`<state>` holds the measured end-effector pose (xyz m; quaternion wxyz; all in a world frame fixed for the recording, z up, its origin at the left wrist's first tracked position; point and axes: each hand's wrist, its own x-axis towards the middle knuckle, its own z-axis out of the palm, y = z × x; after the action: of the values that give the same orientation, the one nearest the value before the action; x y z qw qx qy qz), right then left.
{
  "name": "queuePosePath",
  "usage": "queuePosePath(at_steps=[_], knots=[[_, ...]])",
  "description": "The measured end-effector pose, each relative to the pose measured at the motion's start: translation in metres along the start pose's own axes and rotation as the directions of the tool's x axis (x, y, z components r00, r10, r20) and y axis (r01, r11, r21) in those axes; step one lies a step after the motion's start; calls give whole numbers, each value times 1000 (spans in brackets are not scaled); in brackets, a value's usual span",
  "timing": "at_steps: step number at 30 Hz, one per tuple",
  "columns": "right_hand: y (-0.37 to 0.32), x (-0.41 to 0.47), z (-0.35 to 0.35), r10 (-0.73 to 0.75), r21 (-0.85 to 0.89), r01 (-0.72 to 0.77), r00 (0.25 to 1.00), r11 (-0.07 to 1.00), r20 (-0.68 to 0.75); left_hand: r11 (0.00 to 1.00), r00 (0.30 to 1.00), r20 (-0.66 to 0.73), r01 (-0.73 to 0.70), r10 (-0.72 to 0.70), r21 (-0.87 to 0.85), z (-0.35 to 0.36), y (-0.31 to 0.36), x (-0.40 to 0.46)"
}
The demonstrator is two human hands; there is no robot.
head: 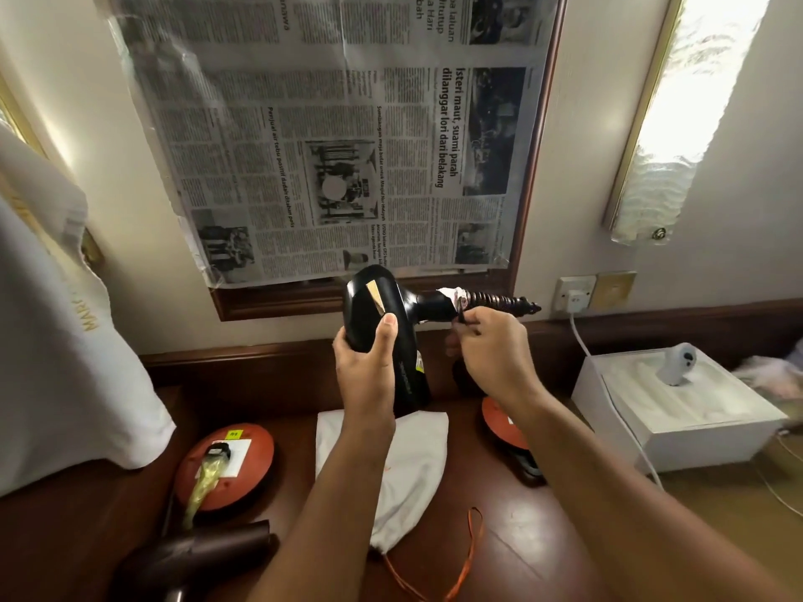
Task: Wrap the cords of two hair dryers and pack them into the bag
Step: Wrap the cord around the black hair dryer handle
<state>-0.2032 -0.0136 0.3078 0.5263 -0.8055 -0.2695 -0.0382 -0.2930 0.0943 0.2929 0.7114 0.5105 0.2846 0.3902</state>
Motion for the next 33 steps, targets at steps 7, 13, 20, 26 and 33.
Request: queuePosePath(at_steps=[7, 13, 20, 26, 33], knots=[[12, -11, 7, 157, 271, -171, 985, 947, 73, 968, 970, 58, 239, -235, -79, -10, -8, 10], [30, -16, 7, 243, 359, -293, 953, 886, 179, 927, 911, 219, 370, -350, -55, -24, -18, 20], [59, -13, -3, 139, 407, -177, 983, 896, 123, 883, 821, 372, 469, -432, -10, -33, -30, 27], [80, -37, -3, 178, 195, -156, 979, 968, -100, 831, 766, 386, 557, -514, 1, -33, -64, 12], [124, -59, 9, 390, 260, -339, 903, 904, -182, 817, 778, 278, 575, -563, 45, -30, -123, 0]])
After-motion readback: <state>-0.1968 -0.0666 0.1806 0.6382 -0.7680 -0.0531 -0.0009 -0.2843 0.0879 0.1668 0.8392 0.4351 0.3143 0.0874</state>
